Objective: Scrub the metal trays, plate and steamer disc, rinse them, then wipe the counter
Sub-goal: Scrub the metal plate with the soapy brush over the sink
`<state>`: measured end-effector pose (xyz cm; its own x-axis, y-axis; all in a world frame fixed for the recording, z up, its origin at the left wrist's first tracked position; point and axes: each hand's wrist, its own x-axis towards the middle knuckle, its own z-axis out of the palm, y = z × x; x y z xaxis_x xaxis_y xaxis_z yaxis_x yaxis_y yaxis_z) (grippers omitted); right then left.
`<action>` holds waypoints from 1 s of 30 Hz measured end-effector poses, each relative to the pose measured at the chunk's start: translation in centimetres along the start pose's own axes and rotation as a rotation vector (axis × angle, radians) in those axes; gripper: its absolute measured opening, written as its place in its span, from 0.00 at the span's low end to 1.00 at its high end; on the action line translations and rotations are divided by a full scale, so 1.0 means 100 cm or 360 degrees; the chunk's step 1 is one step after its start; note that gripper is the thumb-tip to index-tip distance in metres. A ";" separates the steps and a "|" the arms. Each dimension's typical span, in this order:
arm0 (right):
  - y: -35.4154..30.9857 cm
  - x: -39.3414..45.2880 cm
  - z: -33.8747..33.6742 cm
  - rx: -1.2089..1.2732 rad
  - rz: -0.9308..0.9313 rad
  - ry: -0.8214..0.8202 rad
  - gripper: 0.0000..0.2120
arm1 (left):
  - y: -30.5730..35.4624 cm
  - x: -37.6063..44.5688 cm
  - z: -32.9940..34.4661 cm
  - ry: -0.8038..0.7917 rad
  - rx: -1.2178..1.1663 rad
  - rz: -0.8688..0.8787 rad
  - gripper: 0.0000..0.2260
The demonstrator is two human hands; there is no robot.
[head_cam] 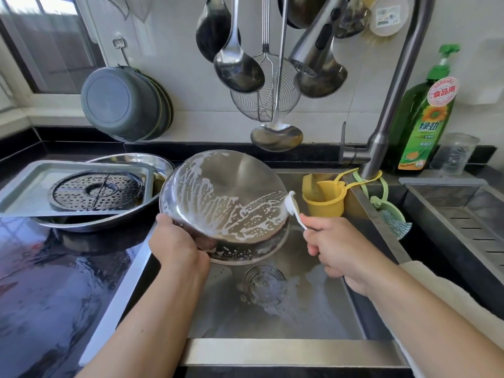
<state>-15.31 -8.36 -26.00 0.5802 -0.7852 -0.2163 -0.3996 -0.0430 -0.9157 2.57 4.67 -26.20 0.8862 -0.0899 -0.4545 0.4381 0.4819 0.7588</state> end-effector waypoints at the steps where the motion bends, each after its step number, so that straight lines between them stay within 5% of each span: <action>1: -0.002 -0.004 0.003 0.0007 0.0019 -0.0084 0.19 | 0.000 -0.002 0.000 0.0000 0.0001 0.0014 0.11; 4: -0.002 -0.009 0.013 -0.0012 0.0022 -0.0194 0.19 | 0.000 -0.004 0.001 -0.0027 0.0005 0.0041 0.10; 8: 0.004 0.003 0.008 -0.0153 -0.0018 0.0114 0.20 | -0.002 -0.003 0.002 -0.0052 -0.0028 -0.0036 0.12; 13: 0.005 0.004 0.009 -0.0072 0.0079 -0.0014 0.13 | 0.000 0.003 0.001 -0.0034 -0.0018 -0.0029 0.10; 16: 0.002 0.003 0.008 0.0015 0.0014 0.0020 0.19 | 0.001 0.004 0.000 -0.0059 -0.0025 -0.0046 0.11; 20: 0.002 0.004 0.007 0.0162 0.0093 0.0004 0.18 | -0.003 0.002 0.000 -0.0205 0.0126 0.0170 0.21; 30: 0.008 0.016 0.000 0.0492 0.0341 0.0048 0.13 | -0.009 0.007 -0.002 -0.0464 0.0314 0.0523 0.14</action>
<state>-14.69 -9.64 -27.03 0.4834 -0.7742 -0.4085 -0.2739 0.3094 -0.9106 2.81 4.36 -27.27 0.9755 -0.2147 -0.0477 0.1233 0.3539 0.9271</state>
